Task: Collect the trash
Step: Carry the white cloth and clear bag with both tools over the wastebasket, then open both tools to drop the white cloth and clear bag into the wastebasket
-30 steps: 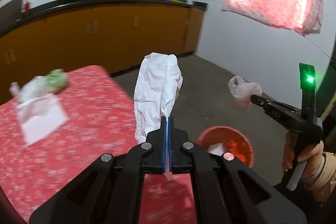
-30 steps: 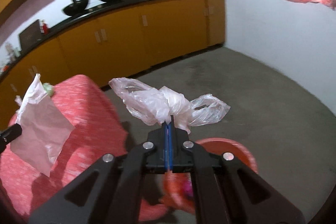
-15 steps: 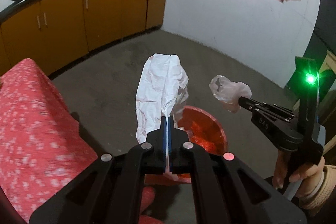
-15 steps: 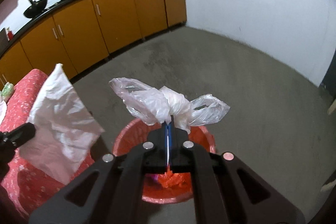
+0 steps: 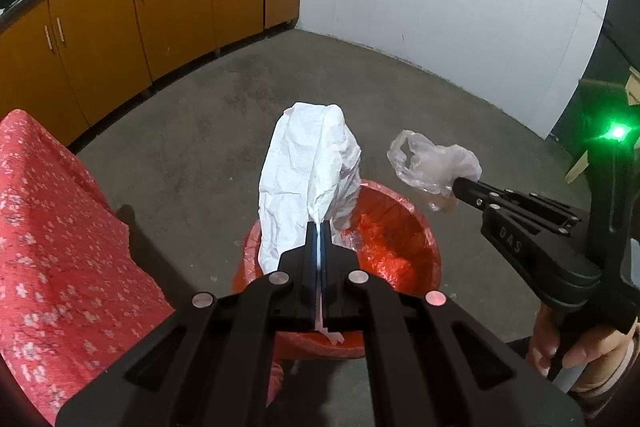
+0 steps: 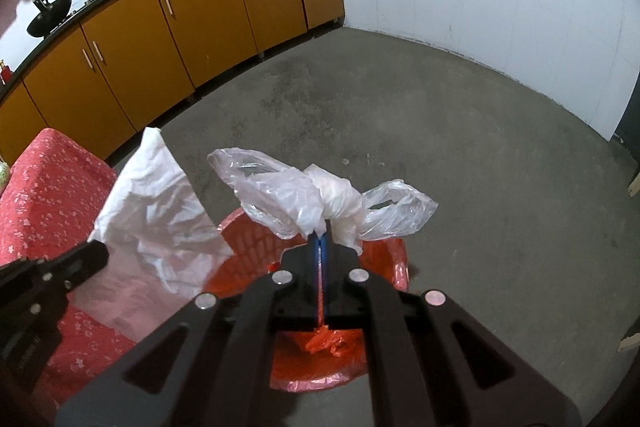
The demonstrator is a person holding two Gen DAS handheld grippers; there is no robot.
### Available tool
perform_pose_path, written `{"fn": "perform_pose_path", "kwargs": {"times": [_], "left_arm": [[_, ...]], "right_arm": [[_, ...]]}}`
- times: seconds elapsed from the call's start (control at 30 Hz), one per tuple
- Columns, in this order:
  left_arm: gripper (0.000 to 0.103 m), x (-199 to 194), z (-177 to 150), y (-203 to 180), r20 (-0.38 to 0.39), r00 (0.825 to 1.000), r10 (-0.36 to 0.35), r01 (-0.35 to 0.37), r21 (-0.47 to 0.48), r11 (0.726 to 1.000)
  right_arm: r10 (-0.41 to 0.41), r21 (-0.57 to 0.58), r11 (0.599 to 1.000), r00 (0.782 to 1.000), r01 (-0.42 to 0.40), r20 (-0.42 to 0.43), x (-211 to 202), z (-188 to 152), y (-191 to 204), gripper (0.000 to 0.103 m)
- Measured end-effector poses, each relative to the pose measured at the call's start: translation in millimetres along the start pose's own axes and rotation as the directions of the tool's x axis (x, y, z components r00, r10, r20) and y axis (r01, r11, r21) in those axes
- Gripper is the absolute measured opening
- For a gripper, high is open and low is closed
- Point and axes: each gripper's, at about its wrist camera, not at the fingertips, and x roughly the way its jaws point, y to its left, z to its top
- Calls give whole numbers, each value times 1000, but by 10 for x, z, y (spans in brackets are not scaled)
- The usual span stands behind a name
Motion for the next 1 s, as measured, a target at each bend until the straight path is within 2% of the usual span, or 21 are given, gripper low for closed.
{"fn": "perform_pose_path", "kwargs": {"times": [0.47,0.53,1.0], "left_arm": [[1,348,-49,-109,-63,998,3,-1,19,1000],[1,380,-50,-109,-69,998,3,-3,12,1000],[2,449,-85,-97,-83,997,-4,4,2,1000]], "right_arm": [[32,10,999,998,-31,-60,294,43,-18,3],[37,12,999,997,-36,-67,317,39,-21,8],[37,37,999,999,-36,-27,234,54,-87,8]]}}
